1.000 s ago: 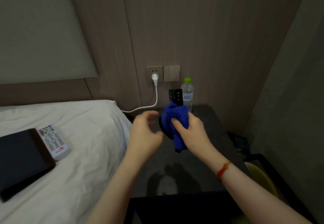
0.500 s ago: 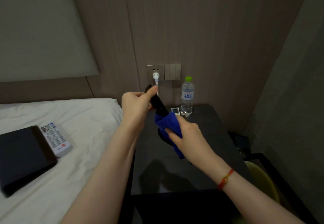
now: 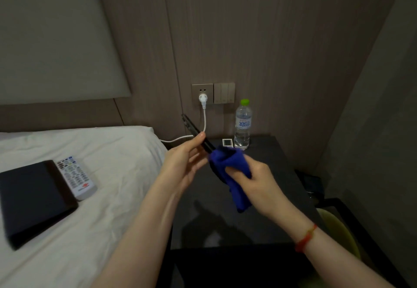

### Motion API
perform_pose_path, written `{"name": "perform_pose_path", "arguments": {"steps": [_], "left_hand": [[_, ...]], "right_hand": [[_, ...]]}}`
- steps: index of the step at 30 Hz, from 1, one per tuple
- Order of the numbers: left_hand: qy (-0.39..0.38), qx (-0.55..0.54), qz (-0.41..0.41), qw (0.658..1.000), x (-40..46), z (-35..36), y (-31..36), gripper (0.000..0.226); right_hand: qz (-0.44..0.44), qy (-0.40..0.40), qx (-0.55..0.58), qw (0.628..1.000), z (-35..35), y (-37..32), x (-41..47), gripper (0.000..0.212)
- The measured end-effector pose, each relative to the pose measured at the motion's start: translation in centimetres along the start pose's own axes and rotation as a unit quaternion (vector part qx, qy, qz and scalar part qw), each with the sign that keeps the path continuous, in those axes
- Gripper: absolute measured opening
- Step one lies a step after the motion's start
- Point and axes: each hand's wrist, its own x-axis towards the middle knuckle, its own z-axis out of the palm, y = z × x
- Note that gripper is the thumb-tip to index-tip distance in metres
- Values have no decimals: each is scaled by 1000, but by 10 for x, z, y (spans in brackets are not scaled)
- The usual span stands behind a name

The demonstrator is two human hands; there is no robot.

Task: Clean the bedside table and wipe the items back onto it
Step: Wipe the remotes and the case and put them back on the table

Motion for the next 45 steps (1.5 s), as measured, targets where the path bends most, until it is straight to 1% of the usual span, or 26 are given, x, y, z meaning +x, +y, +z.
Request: {"name": "perform_pose_path", "arguments": {"steps": [1,2,3,5,7,9,10,12,13,15,17,20,21,23,24,26,28,31,33,35,36,38,40,43,44,45], "left_hand": [[-14,-23,-11,1000,-1,-2,-1,8],[-22,-40,-16,999,-1,-4,-2,8],[-27,-52,-21,998,-2,-6,-3,8],[-43,-52,-25,997,-4,-9,-4,8],[-70,-32,-27,997,-7,-6,-7,14],[-100,8,-13,995,-13,2,-11,9],[-115,29,4,993,-16,6,-14,15],[-123,54,25,991,-19,11,-20,25],[-124,61,30,990,-21,12,-22,24],[-123,65,28,990,-21,11,-21,22],[-90,39,25,995,-18,6,-16,24],[-20,-31,10,999,-9,-4,-9,46],[-11,-43,8,999,-6,-6,-8,43],[-3,-48,-4,999,-4,-5,-9,20],[3,-43,-13,999,-4,-3,-10,12],[22,-20,-32,999,-4,1,-7,10],[52,-3,-21,998,-6,3,3,11],[76,-9,37,996,-6,3,14,11],[77,28,79,994,-6,5,13,11],[74,78,111,988,-7,9,7,22],[71,97,122,985,-7,10,4,23],[72,118,138,981,-7,10,4,24],[86,126,144,978,-6,8,9,31],[99,100,142,980,-3,4,11,40],[96,98,137,981,-3,4,10,38],[93,103,137,981,-3,5,6,30]], "right_hand": [[40,27,98,994,-4,0,0,18],[77,47,183,979,-8,-1,2,16],[102,54,243,963,-13,-1,4,14],[114,40,300,946,-22,-6,11,19],[91,14,308,947,-23,-16,18,25],[46,-27,264,963,-13,-25,23,17],[24,-38,217,975,-6,-30,25,14],[-11,-34,146,989,4,-38,33,20],[-16,-31,139,990,5,-41,37,22],[0,-22,159,987,5,-44,43,24],[24,-31,162,986,11,-38,40,23],[10,-60,59,996,27,-20,16,17],[2,-69,20,997,30,-16,11,23],[-12,-64,-66,996,27,-16,13,40],[-17,-59,-110,992,25,-17,17,47],[-21,-51,-215,975,26,-18,24,56],[-14,-44,-285,957,28,-17,24,57],[1,-38,-270,962,31,-15,18,46],[0,-28,-247,969,30,-19,22,39],[7,-4,-239,971,29,-24,32,37],[8,5,-238,971,28,-26,36,37],[1,13,-236,972,28,-27,40,37],[4,12,-217,976,29,-22,33,33],[28,-2,-184,983,29,-10,18,28],[34,-4,-180,983,29,-8,17,26],[34,-1,-180,983,29,-7,19,26]]}}
